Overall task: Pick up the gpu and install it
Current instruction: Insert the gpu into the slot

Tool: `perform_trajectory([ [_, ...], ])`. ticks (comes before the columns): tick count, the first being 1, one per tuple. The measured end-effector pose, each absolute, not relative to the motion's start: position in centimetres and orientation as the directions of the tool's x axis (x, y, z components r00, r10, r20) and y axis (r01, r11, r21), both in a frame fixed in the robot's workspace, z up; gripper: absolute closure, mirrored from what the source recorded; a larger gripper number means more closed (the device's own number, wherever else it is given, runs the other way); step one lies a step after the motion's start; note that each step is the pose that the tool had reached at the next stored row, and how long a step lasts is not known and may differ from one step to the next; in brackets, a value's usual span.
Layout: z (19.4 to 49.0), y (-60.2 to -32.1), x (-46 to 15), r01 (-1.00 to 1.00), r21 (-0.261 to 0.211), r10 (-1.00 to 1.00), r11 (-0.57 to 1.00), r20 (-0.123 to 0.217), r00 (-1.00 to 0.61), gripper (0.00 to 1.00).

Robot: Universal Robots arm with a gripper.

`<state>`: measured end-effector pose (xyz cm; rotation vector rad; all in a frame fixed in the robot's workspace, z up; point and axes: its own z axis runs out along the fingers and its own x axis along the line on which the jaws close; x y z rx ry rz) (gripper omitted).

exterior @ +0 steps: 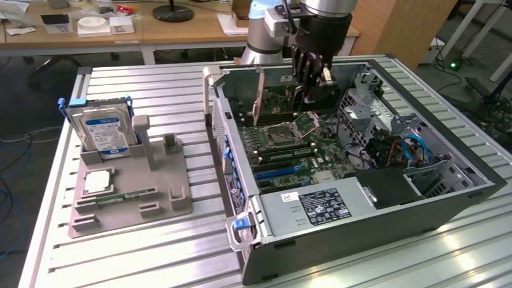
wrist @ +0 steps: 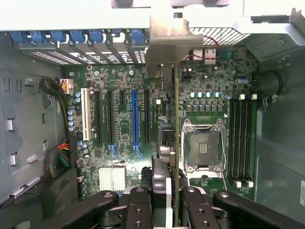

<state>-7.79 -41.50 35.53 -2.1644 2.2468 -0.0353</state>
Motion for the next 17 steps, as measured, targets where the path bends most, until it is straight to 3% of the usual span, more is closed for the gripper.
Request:
perform_trajectory([
  [17, 34.66, -42.01, -7.80, -0.999, -0.031, -0.999, 0.037, 0.000, -0.037, 0.72],
])
